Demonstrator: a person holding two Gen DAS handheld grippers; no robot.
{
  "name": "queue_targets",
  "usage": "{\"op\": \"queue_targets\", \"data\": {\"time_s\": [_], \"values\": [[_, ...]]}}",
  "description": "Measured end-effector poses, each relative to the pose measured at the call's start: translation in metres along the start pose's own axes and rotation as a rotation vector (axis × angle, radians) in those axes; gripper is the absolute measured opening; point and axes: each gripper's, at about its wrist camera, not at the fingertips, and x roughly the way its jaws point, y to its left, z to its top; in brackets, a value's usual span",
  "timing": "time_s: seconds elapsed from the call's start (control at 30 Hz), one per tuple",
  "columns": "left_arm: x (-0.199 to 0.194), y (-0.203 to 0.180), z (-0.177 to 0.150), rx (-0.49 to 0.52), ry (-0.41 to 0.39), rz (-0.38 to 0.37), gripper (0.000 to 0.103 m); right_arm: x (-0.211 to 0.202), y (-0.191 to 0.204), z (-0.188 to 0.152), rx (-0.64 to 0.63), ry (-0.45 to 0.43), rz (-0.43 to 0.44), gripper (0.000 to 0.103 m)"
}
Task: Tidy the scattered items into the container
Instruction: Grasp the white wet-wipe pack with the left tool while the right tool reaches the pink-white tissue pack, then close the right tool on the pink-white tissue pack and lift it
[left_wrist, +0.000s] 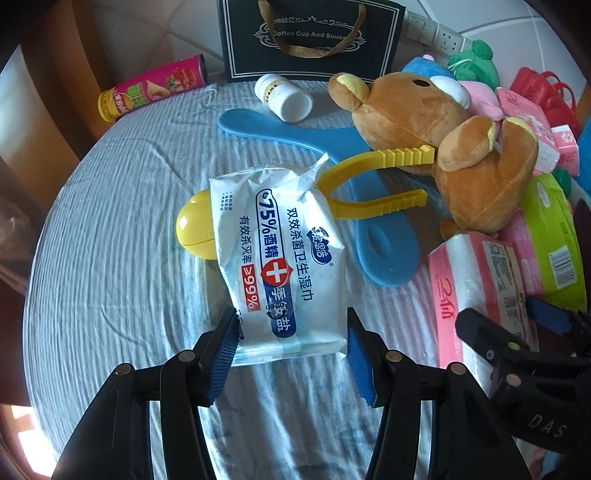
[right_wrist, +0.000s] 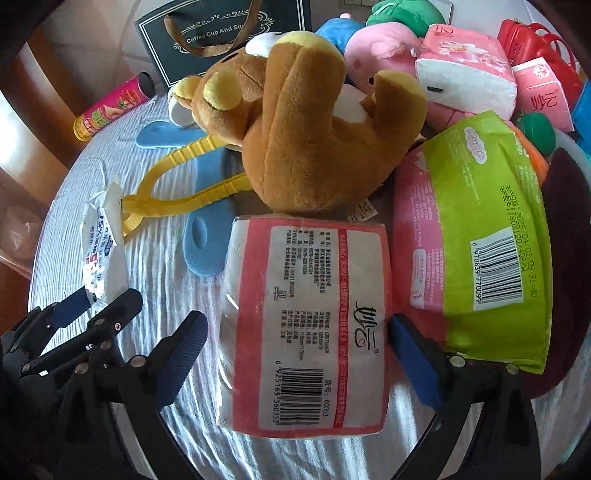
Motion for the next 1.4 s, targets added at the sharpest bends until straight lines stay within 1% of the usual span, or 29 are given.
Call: {"op": "queue_targets", "data": {"time_s": [0.1, 0.17, 0.2, 0.4, 0.6, 0.7, 0.8, 0.93, 1.1, 1.27, 1.4], "values": [[0.007, -0.001, 0.002, 0.005, 0.009, -0.007, 0.053, 0.004, -0.006, -0.002, 0.039, -0.005, 0.019, 0.099], [0.012, -0.001, 0.004, 0.008, 0.015, -0.012, 0.053, 0.004, -0.005, -0.002, 0.029, -0.008, 0.017, 0.093], [0.014, -0.002, 0.004, 0.01, 0.017, -0.013, 0.053, 0.003, -0.005, -0.003, 0.024, -0.009, 0.015, 0.093], [0.003, -0.005, -0.002, 0.014, 0.007, -0.008, 0.053, 0.002, -0.003, -0.006, -0.006, -0.017, 0.008, 0.088], [-0.018, -0.007, -0.015, 0.009, -0.019, 0.008, 0.053, -0.015, -0.008, -0.028, -0.011, -0.021, 0.034, 0.087], [-0.035, -0.007, -0.025, 0.004, -0.038, 0.018, 0.053, -0.037, -0.011, -0.039, -0.021, -0.062, 0.05, 0.087], [-0.056, -0.011, -0.035, -0.003, -0.068, 0.02, 0.052, -0.068, -0.012, -0.046, -0.046, -0.133, 0.054, 0.087], [-0.088, -0.022, -0.043, -0.008, -0.121, 0.017, 0.052, -0.108, -0.02, -0.054, -0.084, -0.206, 0.055, 0.087], [-0.126, -0.043, -0.054, -0.011, -0.179, 0.026, 0.052, -0.144, -0.049, -0.062, -0.126, -0.268, 0.059, 0.087], [-0.159, -0.078, -0.064, -0.028, -0.239, 0.039, 0.052, -0.18, -0.077, -0.07, -0.167, -0.33, 0.063, 0.087], [-0.183, -0.125, -0.073, -0.048, -0.278, 0.046, 0.052, -0.209, -0.1, -0.076, -0.2, -0.38, 0.066, 0.087]]}}
